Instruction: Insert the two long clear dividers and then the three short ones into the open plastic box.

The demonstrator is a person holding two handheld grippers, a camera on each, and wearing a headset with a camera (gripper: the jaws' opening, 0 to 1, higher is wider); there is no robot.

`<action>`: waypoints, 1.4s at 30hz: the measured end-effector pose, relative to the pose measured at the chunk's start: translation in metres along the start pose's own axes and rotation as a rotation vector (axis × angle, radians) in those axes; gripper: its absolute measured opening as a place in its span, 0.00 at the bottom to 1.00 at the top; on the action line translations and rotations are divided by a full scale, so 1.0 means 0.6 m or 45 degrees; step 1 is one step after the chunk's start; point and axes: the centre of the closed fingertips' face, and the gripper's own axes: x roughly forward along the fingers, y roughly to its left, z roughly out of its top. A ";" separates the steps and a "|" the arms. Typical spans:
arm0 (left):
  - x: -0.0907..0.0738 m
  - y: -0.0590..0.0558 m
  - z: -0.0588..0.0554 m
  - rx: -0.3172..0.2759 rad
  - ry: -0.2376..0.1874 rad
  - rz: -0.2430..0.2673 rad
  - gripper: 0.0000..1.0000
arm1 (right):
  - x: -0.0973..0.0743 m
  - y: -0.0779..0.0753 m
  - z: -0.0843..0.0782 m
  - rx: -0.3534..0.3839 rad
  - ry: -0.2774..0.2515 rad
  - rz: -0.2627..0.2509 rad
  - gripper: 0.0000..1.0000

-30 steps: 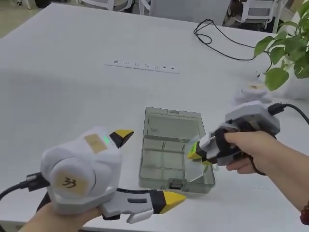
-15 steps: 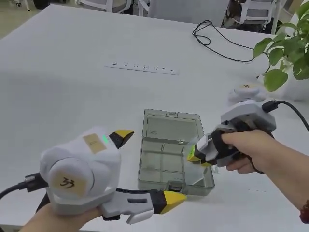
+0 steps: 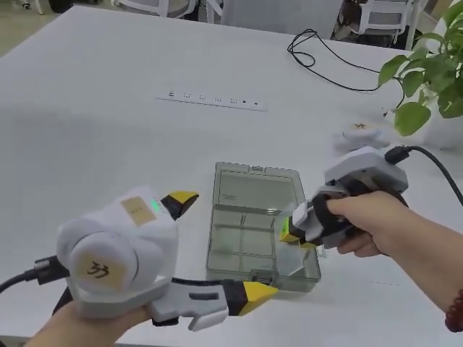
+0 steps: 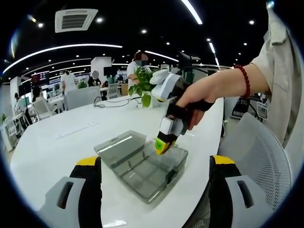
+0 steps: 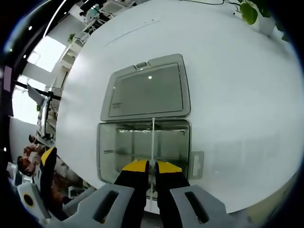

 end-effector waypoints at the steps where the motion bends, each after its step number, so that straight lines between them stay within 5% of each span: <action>1: 0.000 0.000 0.000 0.000 0.000 0.000 0.96 | 0.003 -0.001 0.005 -0.003 0.002 -0.004 0.07; 15: -0.002 0.002 0.003 0.002 -0.002 0.014 0.95 | 0.019 -0.007 0.022 -0.364 0.011 -0.261 0.07; 22: -0.007 0.007 0.003 -0.009 0.000 0.033 0.93 | 0.041 -0.012 0.019 -0.430 0.018 -0.310 0.07; 32: -0.012 0.016 -0.004 -0.017 0.018 0.057 0.92 | 0.048 -0.017 0.016 -0.439 0.005 -0.283 0.07; 42: -0.022 0.026 -0.003 -0.022 0.032 0.098 0.92 | 0.037 0.006 0.013 -0.549 -0.091 -0.129 0.19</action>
